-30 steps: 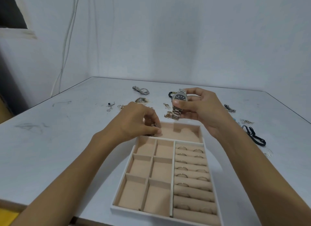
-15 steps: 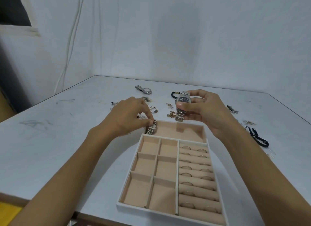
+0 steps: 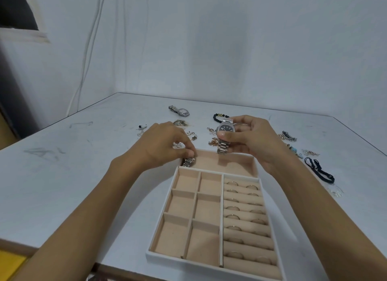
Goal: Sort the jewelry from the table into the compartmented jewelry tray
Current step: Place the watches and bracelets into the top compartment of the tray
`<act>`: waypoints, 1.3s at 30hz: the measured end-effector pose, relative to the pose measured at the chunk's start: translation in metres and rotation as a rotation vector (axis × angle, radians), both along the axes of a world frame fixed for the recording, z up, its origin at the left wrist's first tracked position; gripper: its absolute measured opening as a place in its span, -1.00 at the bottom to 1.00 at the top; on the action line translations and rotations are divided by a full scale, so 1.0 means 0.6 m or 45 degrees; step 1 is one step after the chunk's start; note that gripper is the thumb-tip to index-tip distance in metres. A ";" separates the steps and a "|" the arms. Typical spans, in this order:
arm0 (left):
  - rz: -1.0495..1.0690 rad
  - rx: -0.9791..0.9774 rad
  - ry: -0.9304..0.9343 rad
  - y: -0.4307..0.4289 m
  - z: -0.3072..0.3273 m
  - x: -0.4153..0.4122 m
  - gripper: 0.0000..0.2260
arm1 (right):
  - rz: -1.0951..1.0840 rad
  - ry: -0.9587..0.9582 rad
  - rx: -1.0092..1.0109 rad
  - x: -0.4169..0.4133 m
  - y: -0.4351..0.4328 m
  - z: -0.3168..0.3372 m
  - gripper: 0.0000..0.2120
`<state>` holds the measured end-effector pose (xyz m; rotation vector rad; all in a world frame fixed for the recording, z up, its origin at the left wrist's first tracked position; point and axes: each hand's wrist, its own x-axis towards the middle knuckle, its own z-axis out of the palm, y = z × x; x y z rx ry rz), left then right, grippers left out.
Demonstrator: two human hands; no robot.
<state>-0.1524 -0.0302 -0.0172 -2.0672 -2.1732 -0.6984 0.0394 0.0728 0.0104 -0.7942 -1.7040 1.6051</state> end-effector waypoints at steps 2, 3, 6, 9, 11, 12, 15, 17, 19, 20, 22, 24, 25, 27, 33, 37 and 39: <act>0.018 0.009 0.016 0.000 0.000 -0.003 -0.93 | -0.003 -0.007 0.006 0.001 0.002 0.000 -0.53; 0.028 0.011 0.029 -0.001 0.001 -0.004 -0.93 | -0.005 -0.009 0.009 0.001 0.002 0.000 -0.53; 0.023 0.002 0.091 -0.002 0.003 -0.004 -0.93 | -0.006 -0.019 0.020 0.002 0.003 0.000 -0.54; 0.021 -0.010 0.170 -0.004 0.008 0.000 -0.89 | -0.005 -0.043 0.035 0.001 0.002 0.000 -0.53; 0.020 -0.012 0.219 -0.003 0.009 0.003 -0.88 | -0.002 -0.044 0.041 0.001 0.002 0.001 -0.54; 0.017 -0.021 0.227 -0.003 0.009 0.003 -0.89 | -0.002 -0.041 0.044 0.002 0.002 0.001 -0.55; 0.020 -0.063 0.225 -0.006 0.007 0.004 -0.87 | -0.006 -0.036 0.056 0.003 0.003 0.001 -0.56; 0.030 -0.059 0.230 -0.008 0.007 0.004 -0.86 | -0.004 -0.045 0.068 0.002 0.003 0.000 -0.56; 0.032 -0.046 0.244 -0.009 0.008 0.006 -0.86 | 0.001 -0.059 0.082 0.001 0.001 0.000 -0.56; 0.024 -0.044 0.244 -0.009 0.008 0.007 -0.88 | 0.004 -0.065 0.089 0.001 0.001 0.000 -0.56; -0.029 -0.059 0.227 -0.007 0.006 0.008 -0.86 | 0.006 -0.075 0.102 0.000 0.000 0.000 -0.56; -0.076 -0.106 0.242 -0.004 0.001 0.010 -0.75 | 0.004 -0.082 0.107 0.001 0.000 0.001 -0.57; -0.083 -0.134 0.265 -0.003 -0.001 0.011 -0.70 | 0.003 -0.085 0.110 0.001 0.000 0.001 -0.57; -0.078 -0.173 0.310 -0.002 -0.005 0.012 -0.63 | 0.000 -0.092 0.115 0.002 0.001 0.001 -0.56; -0.019 -0.163 0.326 -0.001 -0.008 0.013 -0.63 | 0.001 -0.109 0.118 0.002 0.004 -0.002 -0.52; -0.015 -0.174 0.302 0.000 -0.007 0.017 -0.63 | 0.007 -0.141 0.123 -0.001 0.004 -0.005 -0.52; -0.031 -0.201 0.208 0.001 -0.008 0.017 -0.63 | 0.015 -0.143 0.105 -0.001 0.002 -0.006 -0.54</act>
